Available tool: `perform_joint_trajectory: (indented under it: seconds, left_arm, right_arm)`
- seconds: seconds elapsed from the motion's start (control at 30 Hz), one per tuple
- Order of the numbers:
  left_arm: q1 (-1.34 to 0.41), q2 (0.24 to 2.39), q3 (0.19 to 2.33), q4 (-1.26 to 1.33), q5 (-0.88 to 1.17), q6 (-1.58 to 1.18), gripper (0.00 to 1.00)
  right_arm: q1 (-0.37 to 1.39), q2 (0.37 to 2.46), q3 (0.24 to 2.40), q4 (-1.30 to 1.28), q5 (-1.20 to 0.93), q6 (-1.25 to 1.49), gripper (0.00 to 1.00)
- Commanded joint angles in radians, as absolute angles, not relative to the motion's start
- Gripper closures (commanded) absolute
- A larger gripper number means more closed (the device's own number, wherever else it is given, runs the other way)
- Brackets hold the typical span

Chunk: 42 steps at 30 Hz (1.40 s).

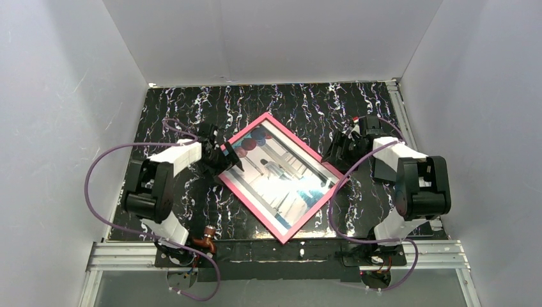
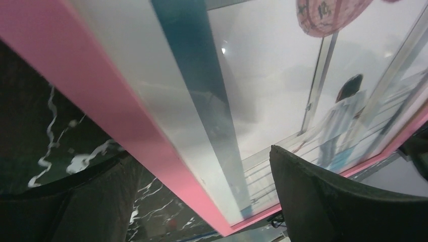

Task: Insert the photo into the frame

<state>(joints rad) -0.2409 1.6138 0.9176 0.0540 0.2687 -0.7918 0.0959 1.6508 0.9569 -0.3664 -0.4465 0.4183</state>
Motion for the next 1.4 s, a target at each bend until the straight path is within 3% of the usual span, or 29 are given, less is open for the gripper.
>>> perform_joint_trajectory:
  seconds: [0.0,0.43,0.83,1.1,1.37]
  left_arm:
    - [-0.256,1.755,1.039,0.085,0.403,-0.776,0.06]
    - [-0.322,2.061,1.437,0.005,0.419,-0.695,0.03]
    - [-0.356,2.182,1.635,-0.131,0.366,-0.637,0.02]
    - [-0.357,2.059,1.500,-0.117,0.260,-0.561,0.02]
    - [-0.337,1.689,1.237,-0.090,0.110,-0.457,0.02]
  right_arm:
    - [0.114,1.558,0.908,-0.416,-0.544,0.465,0.17]
    - [0.118,1.468,0.778,-0.362,-0.592,0.519,0.18]
    - [0.196,1.468,0.766,-0.329,-0.582,0.570,0.18]
    - [0.203,1.408,0.797,-0.380,-0.442,0.556,0.17]
    - [0.201,1.218,0.849,-0.434,-0.330,0.513,0.15]
